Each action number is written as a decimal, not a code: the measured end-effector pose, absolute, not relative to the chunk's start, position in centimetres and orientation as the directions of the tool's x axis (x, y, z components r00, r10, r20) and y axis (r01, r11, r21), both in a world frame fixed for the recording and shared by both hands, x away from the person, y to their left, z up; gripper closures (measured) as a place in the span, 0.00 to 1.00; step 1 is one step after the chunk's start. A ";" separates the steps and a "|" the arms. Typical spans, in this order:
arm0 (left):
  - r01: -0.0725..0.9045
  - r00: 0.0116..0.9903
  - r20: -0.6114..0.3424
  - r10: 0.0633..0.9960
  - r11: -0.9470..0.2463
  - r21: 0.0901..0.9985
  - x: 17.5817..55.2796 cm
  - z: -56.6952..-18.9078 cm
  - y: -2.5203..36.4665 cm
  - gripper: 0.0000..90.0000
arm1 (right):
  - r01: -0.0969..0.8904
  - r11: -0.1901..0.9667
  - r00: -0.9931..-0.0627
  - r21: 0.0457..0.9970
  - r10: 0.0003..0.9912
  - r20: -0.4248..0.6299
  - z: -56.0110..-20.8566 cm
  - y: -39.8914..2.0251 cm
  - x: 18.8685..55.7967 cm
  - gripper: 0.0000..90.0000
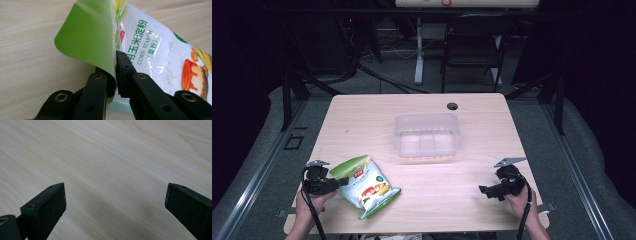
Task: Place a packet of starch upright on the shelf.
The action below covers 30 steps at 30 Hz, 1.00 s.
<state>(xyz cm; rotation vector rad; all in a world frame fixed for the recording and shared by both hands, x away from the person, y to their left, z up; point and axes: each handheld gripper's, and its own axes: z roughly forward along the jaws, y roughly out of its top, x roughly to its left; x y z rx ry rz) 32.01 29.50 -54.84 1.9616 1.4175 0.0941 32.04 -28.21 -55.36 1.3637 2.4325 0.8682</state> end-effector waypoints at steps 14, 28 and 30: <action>0.793 0.425 -0.305 0.852 -0.189 0.579 32.4 -54.5 28.6 0.89 | 0.703 0.403 -0.550 0.586 0.830 0.090 -55.3 -28.2 32.1 0.03; 0.789 0.428 -0.290 0.856 -0.198 0.581 32.4 -54.5 28.6 0.98 | 0.703 0.401 -0.547 0.587 0.833 0.086 -55.3 -28.2 32.0 0.03; 0.787 0.437 -0.284 0.853 -0.209 0.581 32.4 -54.4 28.6 0.99 | 0.703 0.402 -0.547 0.587 0.833 0.085 -55.3 -28.2 32.0 0.03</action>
